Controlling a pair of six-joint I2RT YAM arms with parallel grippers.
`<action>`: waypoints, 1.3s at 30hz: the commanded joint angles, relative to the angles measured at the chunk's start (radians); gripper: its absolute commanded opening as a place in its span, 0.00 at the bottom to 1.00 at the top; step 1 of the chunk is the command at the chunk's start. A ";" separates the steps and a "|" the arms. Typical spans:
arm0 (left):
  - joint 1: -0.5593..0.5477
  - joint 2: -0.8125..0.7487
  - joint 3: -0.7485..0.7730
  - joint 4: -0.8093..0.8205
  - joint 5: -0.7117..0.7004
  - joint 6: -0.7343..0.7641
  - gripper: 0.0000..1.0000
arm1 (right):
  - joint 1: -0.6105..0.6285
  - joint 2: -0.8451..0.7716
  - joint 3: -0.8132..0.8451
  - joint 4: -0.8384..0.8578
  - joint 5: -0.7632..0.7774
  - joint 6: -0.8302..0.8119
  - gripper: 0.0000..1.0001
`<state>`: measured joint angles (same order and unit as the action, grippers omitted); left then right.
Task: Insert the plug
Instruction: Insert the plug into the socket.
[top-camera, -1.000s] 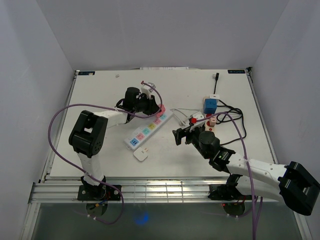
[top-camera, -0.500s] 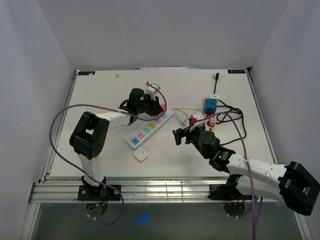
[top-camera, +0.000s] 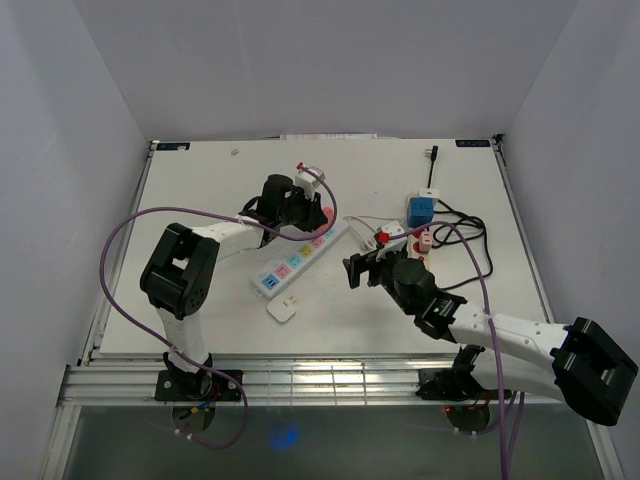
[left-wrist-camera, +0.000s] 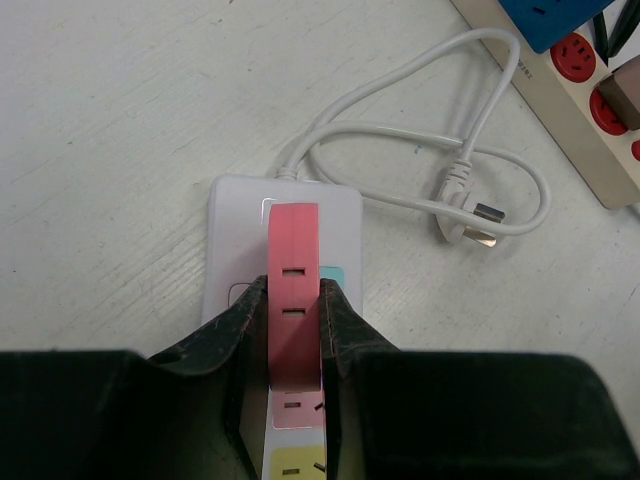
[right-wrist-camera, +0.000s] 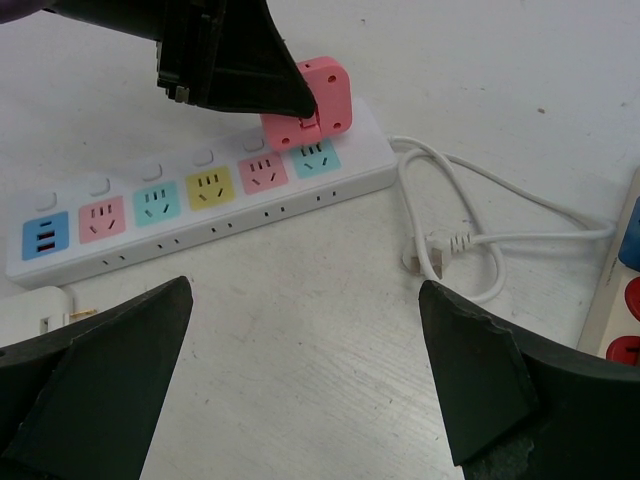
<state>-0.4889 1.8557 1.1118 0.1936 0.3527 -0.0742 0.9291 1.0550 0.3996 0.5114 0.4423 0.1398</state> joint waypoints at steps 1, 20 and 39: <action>-0.002 0.022 0.011 -0.105 -0.066 0.040 0.00 | -0.010 0.020 0.054 -0.010 0.007 0.023 1.00; -0.030 0.020 -0.015 -0.105 -0.087 0.102 0.00 | -0.047 0.030 0.056 -0.020 -0.039 0.053 1.00; -0.030 0.049 -0.053 -0.042 -0.029 0.053 0.00 | -0.059 0.023 0.053 -0.020 -0.056 0.061 1.00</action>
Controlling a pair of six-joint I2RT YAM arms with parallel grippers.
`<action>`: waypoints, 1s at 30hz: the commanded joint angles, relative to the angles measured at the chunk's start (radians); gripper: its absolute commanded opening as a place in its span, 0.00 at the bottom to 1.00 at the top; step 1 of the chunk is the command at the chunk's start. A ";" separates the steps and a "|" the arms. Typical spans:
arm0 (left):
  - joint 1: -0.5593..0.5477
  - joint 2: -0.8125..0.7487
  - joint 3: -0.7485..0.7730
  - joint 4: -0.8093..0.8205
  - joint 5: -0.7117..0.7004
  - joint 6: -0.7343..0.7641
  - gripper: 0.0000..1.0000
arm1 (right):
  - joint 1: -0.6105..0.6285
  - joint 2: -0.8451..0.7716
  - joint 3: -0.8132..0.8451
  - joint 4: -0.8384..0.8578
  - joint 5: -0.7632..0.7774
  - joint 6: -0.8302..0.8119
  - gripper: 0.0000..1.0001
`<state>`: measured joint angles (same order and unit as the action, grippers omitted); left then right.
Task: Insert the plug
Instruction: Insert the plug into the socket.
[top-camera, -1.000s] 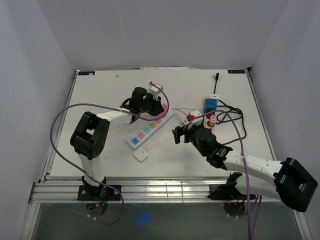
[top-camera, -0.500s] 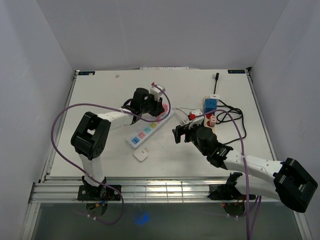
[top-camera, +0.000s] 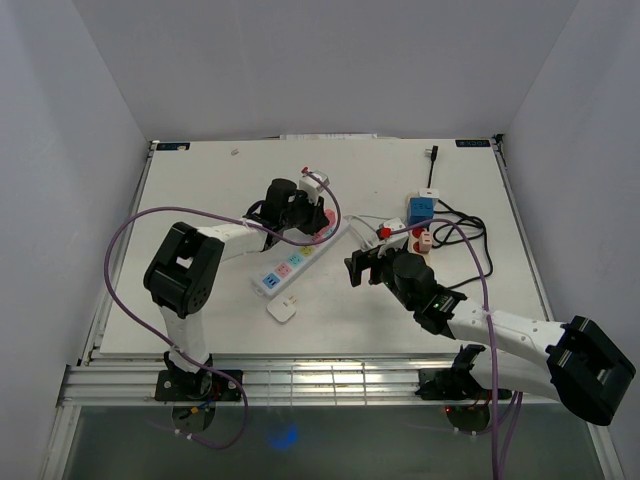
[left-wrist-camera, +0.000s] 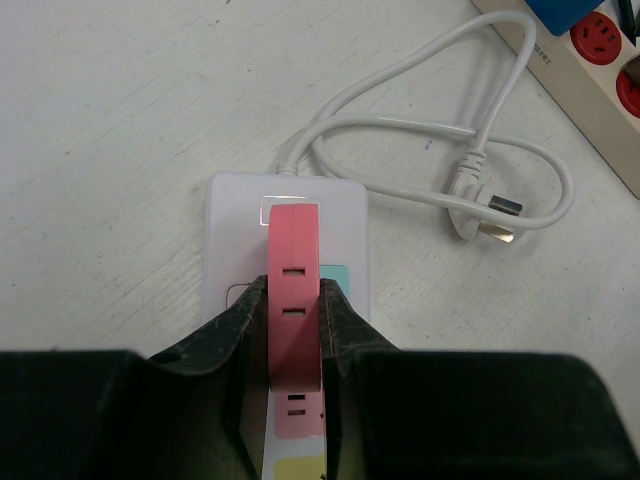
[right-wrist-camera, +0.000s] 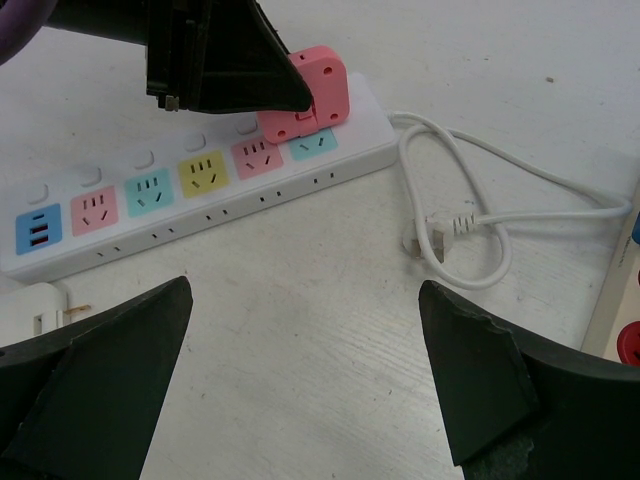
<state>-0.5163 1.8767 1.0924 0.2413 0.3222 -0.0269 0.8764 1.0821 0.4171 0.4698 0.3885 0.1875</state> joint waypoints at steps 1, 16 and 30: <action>-0.002 0.030 -0.034 -0.089 0.003 0.007 0.00 | -0.007 -0.004 0.035 0.021 -0.003 0.013 1.00; -0.002 -0.103 -0.055 -0.033 -0.075 -0.077 0.92 | -0.013 -0.019 0.029 0.021 -0.014 0.018 1.00; 0.002 -0.412 -0.058 -0.143 -0.342 -0.160 0.98 | -0.014 0.047 0.057 0.027 -0.121 -0.013 1.00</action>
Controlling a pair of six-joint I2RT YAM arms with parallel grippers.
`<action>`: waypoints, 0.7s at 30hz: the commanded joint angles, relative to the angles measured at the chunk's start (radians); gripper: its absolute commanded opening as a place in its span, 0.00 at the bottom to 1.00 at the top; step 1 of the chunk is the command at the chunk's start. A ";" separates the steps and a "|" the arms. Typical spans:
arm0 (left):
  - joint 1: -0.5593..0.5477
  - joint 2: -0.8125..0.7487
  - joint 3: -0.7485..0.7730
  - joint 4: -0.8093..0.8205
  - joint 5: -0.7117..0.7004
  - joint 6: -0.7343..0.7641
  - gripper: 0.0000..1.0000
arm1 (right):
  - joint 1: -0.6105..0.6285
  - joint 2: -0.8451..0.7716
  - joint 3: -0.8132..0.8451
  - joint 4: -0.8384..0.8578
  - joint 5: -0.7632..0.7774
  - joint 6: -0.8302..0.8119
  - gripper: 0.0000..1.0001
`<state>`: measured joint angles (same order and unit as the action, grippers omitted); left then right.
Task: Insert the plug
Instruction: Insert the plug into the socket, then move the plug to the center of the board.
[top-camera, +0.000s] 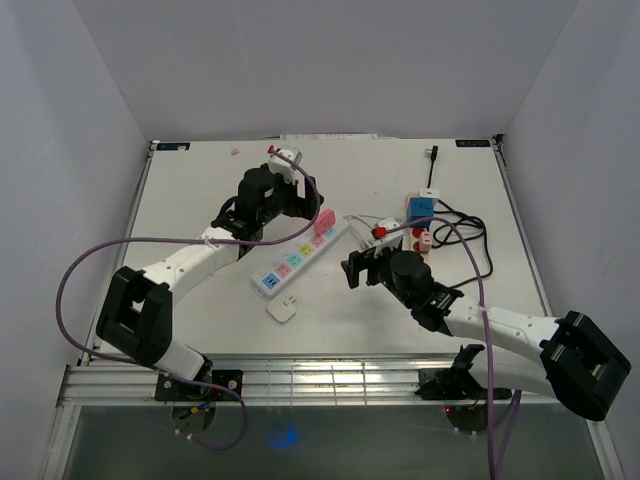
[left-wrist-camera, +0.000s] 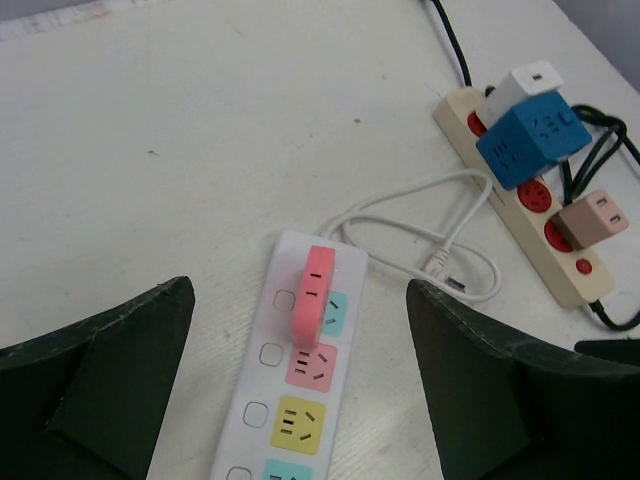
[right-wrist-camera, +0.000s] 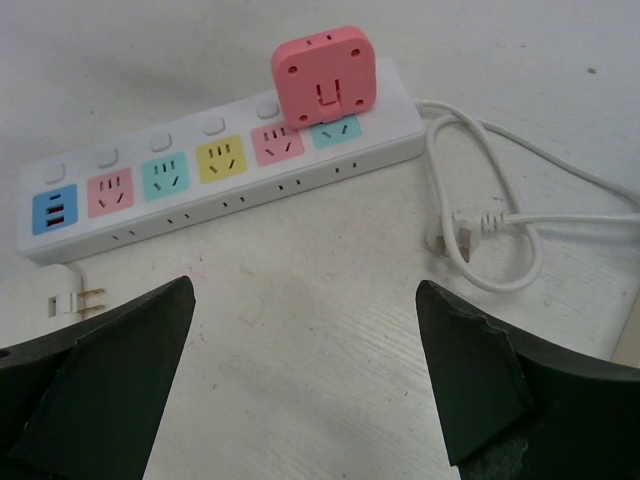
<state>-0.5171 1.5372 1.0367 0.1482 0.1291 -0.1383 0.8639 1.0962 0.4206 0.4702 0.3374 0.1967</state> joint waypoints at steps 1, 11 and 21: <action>0.005 -0.092 -0.001 -0.065 -0.189 -0.082 0.98 | 0.004 0.047 0.073 0.027 -0.095 -0.037 0.96; 0.133 -0.297 -0.038 -0.375 -0.006 -0.306 0.98 | 0.168 0.277 0.242 -0.063 -0.400 -0.228 0.90; 0.163 -0.748 -0.297 -0.395 -0.173 -0.287 0.98 | 0.291 0.467 0.395 -0.191 -0.409 -0.319 0.98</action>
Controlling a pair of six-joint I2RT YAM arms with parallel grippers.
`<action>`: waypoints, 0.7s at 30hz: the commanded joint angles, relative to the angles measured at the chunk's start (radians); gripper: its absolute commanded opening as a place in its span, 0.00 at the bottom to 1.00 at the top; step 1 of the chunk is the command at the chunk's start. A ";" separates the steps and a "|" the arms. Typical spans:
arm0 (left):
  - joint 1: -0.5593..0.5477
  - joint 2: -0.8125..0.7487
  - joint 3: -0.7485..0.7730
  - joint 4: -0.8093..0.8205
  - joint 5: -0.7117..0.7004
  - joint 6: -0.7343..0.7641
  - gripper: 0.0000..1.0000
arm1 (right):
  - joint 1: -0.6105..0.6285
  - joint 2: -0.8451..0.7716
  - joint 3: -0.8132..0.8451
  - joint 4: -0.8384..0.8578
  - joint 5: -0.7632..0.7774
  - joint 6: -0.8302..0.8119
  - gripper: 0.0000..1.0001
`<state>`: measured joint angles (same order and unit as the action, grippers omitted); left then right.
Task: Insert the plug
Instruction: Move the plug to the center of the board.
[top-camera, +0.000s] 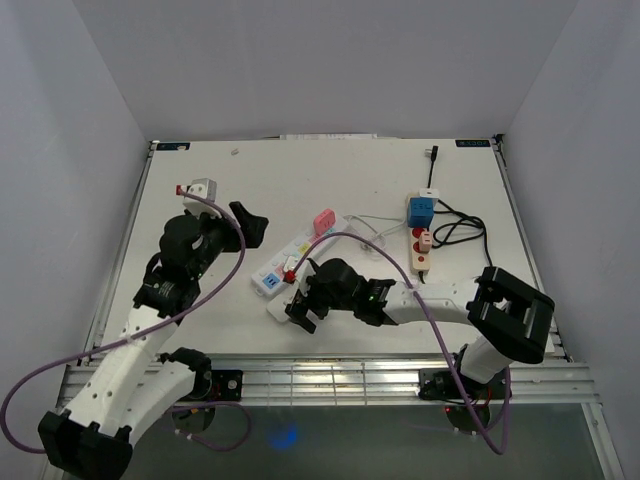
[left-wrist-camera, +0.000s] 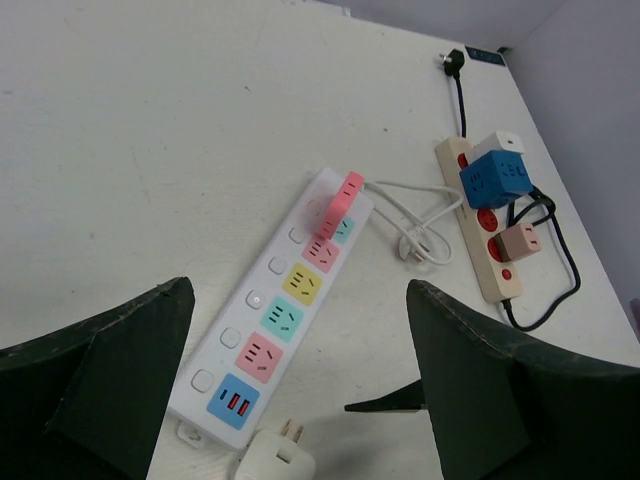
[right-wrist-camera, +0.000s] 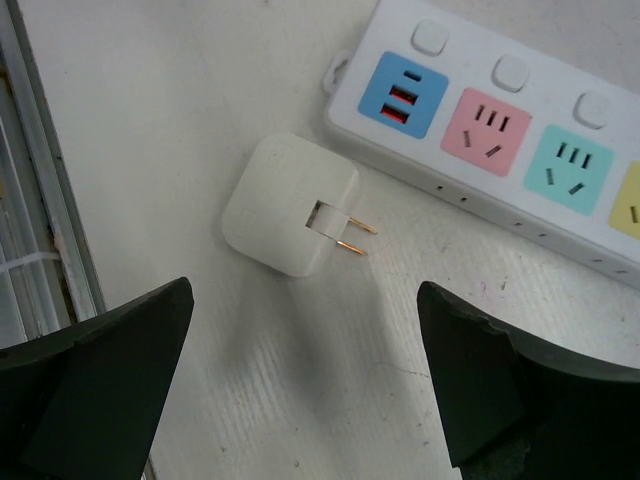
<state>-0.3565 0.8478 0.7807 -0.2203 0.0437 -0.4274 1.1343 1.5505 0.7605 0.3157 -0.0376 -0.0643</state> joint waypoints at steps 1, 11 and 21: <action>0.002 -0.097 -0.050 -0.031 -0.094 0.012 0.98 | 0.028 0.031 0.062 -0.044 -0.038 -0.061 0.98; 0.004 -0.119 -0.029 -0.073 -0.153 0.039 0.98 | 0.099 0.204 0.250 -0.154 0.122 -0.046 0.99; 0.004 -0.115 -0.035 -0.079 -0.196 0.047 0.98 | 0.116 0.318 0.359 -0.227 0.212 -0.002 1.00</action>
<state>-0.3561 0.7353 0.7464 -0.2913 -0.1257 -0.3927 1.2469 1.8675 1.0794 0.1062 0.1268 -0.0849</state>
